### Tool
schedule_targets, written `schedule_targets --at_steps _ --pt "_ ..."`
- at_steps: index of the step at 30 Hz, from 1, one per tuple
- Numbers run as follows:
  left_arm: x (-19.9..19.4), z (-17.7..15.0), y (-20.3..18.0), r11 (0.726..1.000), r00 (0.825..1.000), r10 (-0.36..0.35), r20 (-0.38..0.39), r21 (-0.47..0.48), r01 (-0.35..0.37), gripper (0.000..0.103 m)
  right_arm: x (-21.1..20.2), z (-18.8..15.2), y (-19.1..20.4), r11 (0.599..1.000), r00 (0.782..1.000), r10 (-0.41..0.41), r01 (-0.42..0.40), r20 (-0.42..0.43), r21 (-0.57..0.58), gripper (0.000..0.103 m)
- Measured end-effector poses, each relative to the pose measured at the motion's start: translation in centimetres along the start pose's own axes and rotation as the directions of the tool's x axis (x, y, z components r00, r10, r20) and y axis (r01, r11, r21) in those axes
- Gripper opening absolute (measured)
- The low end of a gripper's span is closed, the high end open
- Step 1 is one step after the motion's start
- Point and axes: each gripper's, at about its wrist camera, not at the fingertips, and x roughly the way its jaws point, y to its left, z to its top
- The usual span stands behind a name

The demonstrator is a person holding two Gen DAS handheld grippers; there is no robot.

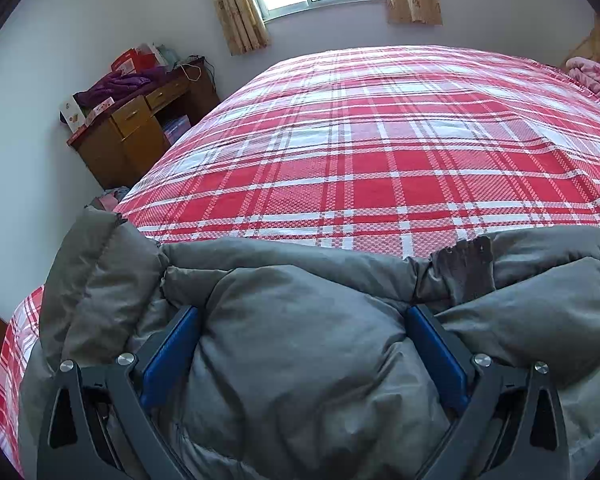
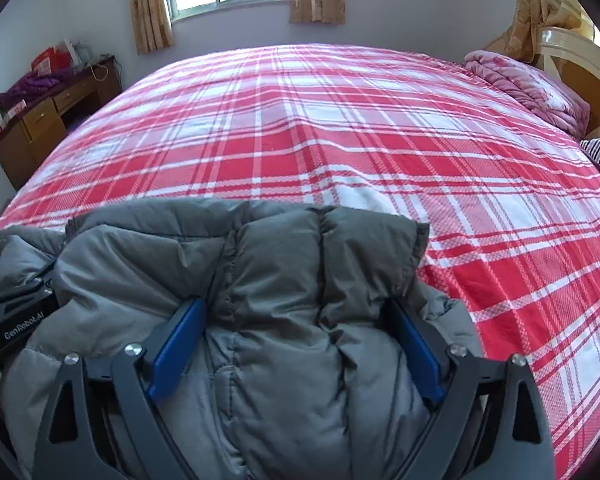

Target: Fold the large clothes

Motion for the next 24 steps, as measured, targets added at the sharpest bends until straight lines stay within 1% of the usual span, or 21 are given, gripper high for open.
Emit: schedule_targets --at_steps 5,8,9,10,11,12,13,14,16,18,19,20,21,22,23,24 --pt "0.1 0.0 -0.1 1.000 1.000 0.006 -0.003 0.008 -0.006 0.102 0.3 -0.1 0.1 1.000 1.000 -0.013 0.013 -0.011 -0.007 0.095" --pt "-0.3 0.4 0.2 1.000 0.999 0.009 -0.034 0.030 -0.008 0.102 0.4 0.0 0.4 0.999 0.999 -0.034 0.033 -0.017 -0.022 0.095" --pt "-1.2 0.5 1.1 0.999 0.999 0.021 -0.050 0.026 -0.020 0.102 0.4 0.0 0.5 0.999 0.999 -0.038 0.037 -0.021 -0.026 0.095" --pt "-2.6 0.4 2.5 1.000 0.999 0.005 -0.052 0.001 -0.005 0.102 0.3 0.1 0.5 0.999 0.999 -0.034 0.033 -0.026 -0.031 0.095" --pt "-4.1 0.3 4.0 0.999 0.999 -0.030 -0.042 -0.019 0.029 0.102 -0.1 0.2 0.5 0.999 0.999 -0.025 0.023 -0.031 -0.037 0.095" --pt "-5.9 -0.1 5.6 0.998 0.998 -0.056 -0.019 -0.031 0.056 0.102 -0.9 0.2 0.5 0.999 0.999 -0.018 0.017 -0.030 -0.043 0.095" --pt "-8.3 -1.1 8.0 0.996 0.997 -0.074 0.018 -0.048 0.075 0.102 -3.0 0.0 0.4 0.999 1.000 -0.008 0.009 0.013 -0.039 0.095" --pt "-9.8 -2.0 9.8 0.995 0.996 -0.082 0.039 -0.059 0.084 0.102 -4.8 -0.4 0.6 0.999 0.999 0.002 0.000 0.050 -0.039 0.095" --pt "-12.0 -4.5 13.3 0.993 0.995 -0.079 0.067 -0.081 0.084 0.102 -8.4 -1.4 1.4 0.998 0.994 0.031 -0.025 0.103 -0.060 0.097" --pt "-12.8 -7.8 17.0 0.987 0.998 -0.046 0.049 -0.150 0.053 0.102 -11.7 -3.2 2.8 0.994 0.986 0.080 -0.067 0.146 -0.092 0.101" --pt "-12.8 -8.9 18.2 0.981 0.998 -0.044 0.041 -0.188 0.051 0.102 -13.3 -4.6 4.0 0.989 0.980 0.106 -0.086 0.170 -0.120 0.102" --pt "-12.7 -9.9 19.3 0.971 0.997 -0.062 0.044 -0.230 0.070 0.102 -14.0 -5.6 4.9 0.984 0.976 0.125 -0.099 0.178 -0.146 0.102" --pt "-12.5 -10.2 19.6 0.965 0.996 -0.082 0.044 -0.244 0.090 0.102 -14.7 -6.7 6.0 0.979 0.972 0.142 -0.110 0.186 -0.172 0.102" --pt "-12.3 -10.0 19.7 0.964 0.996 -0.084 0.041 -0.248 0.091 0.102 -14.9 -7.4 6.8 0.975 0.969 0.153 -0.116 0.194 -0.192 0.102" --pt "-12.3 -9.5 19.4 0.966 0.996 -0.070 0.052 -0.247 0.081 0.102 -15.1 -8.2 7.8 0.970 0.966 0.159 -0.113 0.206 -0.217 0.102" --pt "-12.7 -8.7 18.9 0.969 0.994 -0.070 0.082 -0.230 0.087 0.102 -15.1 -8.5 8.8 0.964 0.962 0.158 -0.101 0.224 -0.245 0.102"
